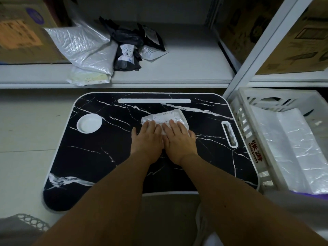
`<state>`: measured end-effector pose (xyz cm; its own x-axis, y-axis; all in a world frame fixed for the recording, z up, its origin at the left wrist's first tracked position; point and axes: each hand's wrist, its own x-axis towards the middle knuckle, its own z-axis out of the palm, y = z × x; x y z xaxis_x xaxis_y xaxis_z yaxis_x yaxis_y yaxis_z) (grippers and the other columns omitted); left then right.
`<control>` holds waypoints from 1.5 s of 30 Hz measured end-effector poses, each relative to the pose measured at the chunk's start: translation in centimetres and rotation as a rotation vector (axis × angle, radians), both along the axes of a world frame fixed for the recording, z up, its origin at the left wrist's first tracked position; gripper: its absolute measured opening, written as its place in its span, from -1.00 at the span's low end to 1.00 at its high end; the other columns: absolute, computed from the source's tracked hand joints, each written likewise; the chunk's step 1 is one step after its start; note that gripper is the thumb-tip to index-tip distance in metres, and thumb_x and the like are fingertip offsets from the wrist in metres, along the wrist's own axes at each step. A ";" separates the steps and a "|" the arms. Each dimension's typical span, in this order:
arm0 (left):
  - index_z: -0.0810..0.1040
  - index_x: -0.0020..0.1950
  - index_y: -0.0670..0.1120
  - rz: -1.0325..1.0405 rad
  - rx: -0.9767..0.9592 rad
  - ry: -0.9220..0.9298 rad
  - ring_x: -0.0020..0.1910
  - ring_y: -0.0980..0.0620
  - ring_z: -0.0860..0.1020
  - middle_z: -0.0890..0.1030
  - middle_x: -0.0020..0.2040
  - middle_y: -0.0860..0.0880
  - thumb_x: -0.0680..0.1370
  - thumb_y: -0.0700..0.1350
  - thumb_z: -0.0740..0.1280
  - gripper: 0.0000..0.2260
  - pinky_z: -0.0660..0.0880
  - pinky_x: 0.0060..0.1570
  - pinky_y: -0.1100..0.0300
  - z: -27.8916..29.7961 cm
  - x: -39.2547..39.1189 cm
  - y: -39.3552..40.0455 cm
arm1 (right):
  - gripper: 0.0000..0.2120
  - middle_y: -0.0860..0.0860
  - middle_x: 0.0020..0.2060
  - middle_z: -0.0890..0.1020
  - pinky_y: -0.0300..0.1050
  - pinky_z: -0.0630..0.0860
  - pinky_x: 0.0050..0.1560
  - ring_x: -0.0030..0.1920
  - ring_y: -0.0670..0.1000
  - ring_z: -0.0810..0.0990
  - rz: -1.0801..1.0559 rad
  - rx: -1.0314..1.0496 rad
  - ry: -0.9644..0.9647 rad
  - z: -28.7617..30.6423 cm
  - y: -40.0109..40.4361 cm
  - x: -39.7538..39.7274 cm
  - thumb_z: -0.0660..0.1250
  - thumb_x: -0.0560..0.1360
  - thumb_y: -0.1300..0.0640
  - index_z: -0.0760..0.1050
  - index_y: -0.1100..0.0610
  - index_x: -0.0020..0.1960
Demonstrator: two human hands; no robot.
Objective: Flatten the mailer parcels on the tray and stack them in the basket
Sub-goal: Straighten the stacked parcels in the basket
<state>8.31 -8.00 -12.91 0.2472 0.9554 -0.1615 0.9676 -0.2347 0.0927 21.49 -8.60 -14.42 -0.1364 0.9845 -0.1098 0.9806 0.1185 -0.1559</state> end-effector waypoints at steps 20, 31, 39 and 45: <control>-0.19 0.56 -0.03 0.075 -0.095 -0.047 0.53 -0.02 -0.25 -0.21 0.57 -0.03 0.65 0.06 -0.17 -0.50 -0.11 0.45 -0.25 -0.5 2.1 2.6 | -0.52 -0.16 0.56 -0.15 0.23 -0.16 0.50 0.55 -0.04 -0.23 -0.017 -0.166 0.073 0.4 4.5 1.6 -0.21 0.66 -0.14 -0.12 -0.18 0.57; -0.22 0.54 0.12 0.163 -0.152 -0.045 0.50 -0.24 -0.28 -0.30 0.54 -0.16 0.63 0.13 -0.14 -0.51 -0.12 0.42 -0.32 -0.6 2.2 2.8 | -0.47 0.00 0.57 -0.22 0.26 -0.22 0.49 0.55 -0.01 -0.24 -0.103 -0.201 0.063 0.6 4.6 1.0 -0.23 0.65 -0.16 -0.18 -0.07 0.58; -0.28 0.54 -0.07 0.383 -0.194 -0.119 0.54 -0.16 -0.16 -0.23 0.53 -0.26 0.62 0.21 -0.13 -0.38 -0.07 0.45 -0.17 -0.5 2.2 1.2 | -0.42 0.19 0.55 -0.05 0.30 -0.05 0.46 0.55 0.15 -0.10 -0.323 -0.253 0.036 1.2 3.5 0.8 -0.17 0.63 -0.21 -0.15 -0.02 0.58; 0.14 0.43 0.00 0.542 -0.133 -0.332 0.22 -0.19 0.37 0.30 0.26 -0.22 0.55 -0.11 0.18 -0.54 0.43 0.12 0.00 2.0 2.1 -0.2 | -0.53 0.17 0.28 0.40 0.14 0.42 0.19 0.26 0.18 0.41 -0.610 -0.081 0.179 2.9 1.2 0.6 0.12 0.59 -0.11 0.25 0.17 0.36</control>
<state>10.45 -8.23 -10.93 -0.2078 0.9357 -0.2853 0.8605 0.3135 0.4017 22.06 -7.36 -11.54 0.4224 0.8806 -0.2146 0.8260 -0.4715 -0.3088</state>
